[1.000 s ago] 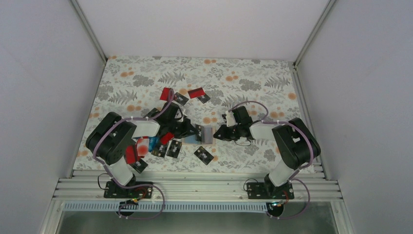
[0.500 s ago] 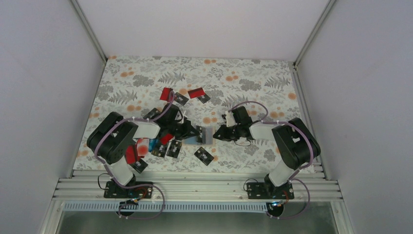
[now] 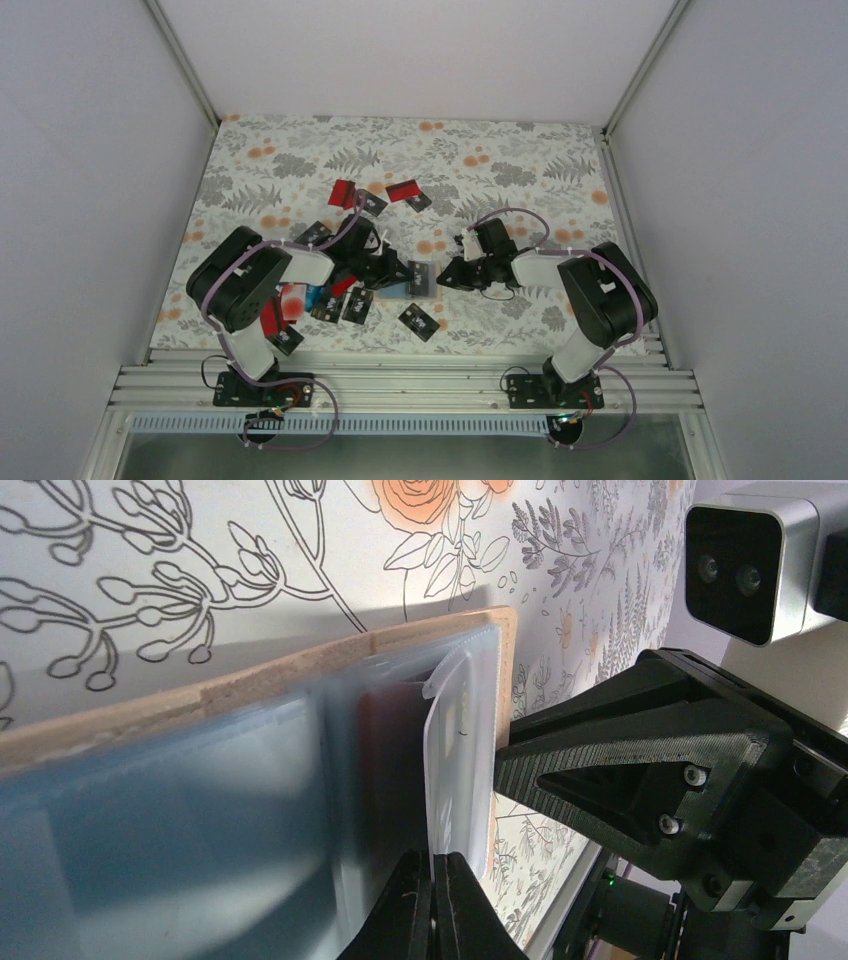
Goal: Put the credit cards into the card holder
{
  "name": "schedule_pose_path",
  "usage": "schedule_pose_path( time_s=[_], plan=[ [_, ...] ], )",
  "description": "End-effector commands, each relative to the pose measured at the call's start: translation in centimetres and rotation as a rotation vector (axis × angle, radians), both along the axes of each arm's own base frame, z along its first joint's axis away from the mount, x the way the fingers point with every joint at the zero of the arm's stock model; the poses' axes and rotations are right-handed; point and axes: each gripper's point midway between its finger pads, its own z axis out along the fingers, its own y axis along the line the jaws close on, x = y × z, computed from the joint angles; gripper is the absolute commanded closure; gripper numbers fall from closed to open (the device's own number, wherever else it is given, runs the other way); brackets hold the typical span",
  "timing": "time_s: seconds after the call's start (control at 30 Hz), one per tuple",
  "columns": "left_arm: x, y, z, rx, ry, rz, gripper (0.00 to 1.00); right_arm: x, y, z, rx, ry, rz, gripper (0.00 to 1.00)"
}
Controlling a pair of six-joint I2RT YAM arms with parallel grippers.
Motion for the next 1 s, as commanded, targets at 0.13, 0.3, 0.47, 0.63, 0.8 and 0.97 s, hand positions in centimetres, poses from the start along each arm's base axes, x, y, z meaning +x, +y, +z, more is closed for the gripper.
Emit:
schedule_pose_path(
  time_s=[0.13, 0.3, 0.47, 0.63, 0.8, 0.97],
  plan=[
    [-0.3, -1.1, -0.8, 0.009, 0.025, -0.019, 0.98, -4.4, -2.1, -4.0, -0.138, 0.16, 0.015, 0.9],
    [-0.4, -1.5, -0.9, 0.009, 0.028, -0.02, 0.98, -4.4, -2.1, -4.1, -0.14, 0.159, 0.015, 0.9],
    [-0.6, -1.8, -1.3, 0.015, 0.034, -0.028, 0.98, -4.3, -2.0, -4.0, -0.139, 0.158, 0.016, 0.89],
    [-0.7, -1.9, -1.7, 0.021, 0.04, -0.03, 0.98, -4.3, -2.1, -4.0, -0.143, 0.156, 0.014, 0.9],
    [-0.7, -1.9, -1.8, 0.027, 0.04, -0.029, 0.98, -4.3, -2.2, -4.0, -0.145, 0.153, 0.013, 0.9],
    [-0.7, -1.7, -1.8, 0.049, 0.035, -0.026, 0.98, -4.1, -2.3, -3.8, -0.153, 0.145, 0.011, 0.9]
  ],
)
